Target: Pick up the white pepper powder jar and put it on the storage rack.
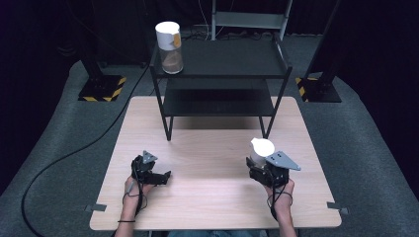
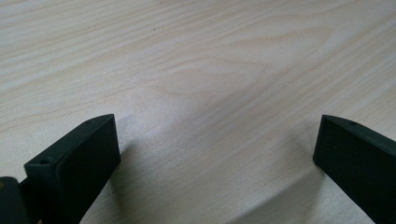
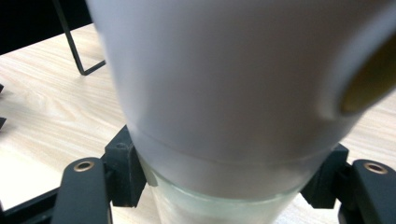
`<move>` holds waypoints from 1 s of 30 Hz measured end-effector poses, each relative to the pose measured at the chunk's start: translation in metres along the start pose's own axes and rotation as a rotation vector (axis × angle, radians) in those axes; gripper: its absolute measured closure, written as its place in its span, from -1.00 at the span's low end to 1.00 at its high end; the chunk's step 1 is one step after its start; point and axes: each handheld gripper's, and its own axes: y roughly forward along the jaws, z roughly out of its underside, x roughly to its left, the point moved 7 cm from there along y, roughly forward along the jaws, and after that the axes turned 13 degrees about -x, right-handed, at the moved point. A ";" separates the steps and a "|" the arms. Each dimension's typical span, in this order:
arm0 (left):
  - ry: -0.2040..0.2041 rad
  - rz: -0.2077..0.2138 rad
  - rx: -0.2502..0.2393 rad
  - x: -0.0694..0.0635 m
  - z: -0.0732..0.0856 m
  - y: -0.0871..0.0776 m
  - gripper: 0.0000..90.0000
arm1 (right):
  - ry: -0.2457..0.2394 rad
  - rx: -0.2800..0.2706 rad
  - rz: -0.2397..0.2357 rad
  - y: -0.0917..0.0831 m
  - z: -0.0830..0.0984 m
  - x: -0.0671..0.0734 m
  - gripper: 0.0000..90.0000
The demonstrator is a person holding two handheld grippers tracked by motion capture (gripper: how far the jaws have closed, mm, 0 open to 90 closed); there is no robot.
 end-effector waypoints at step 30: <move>0.000 0.000 0.000 0.000 0.000 0.000 -0.99 | -0.006 -0.028 0.026 0.013 -0.033 -0.020 -0.34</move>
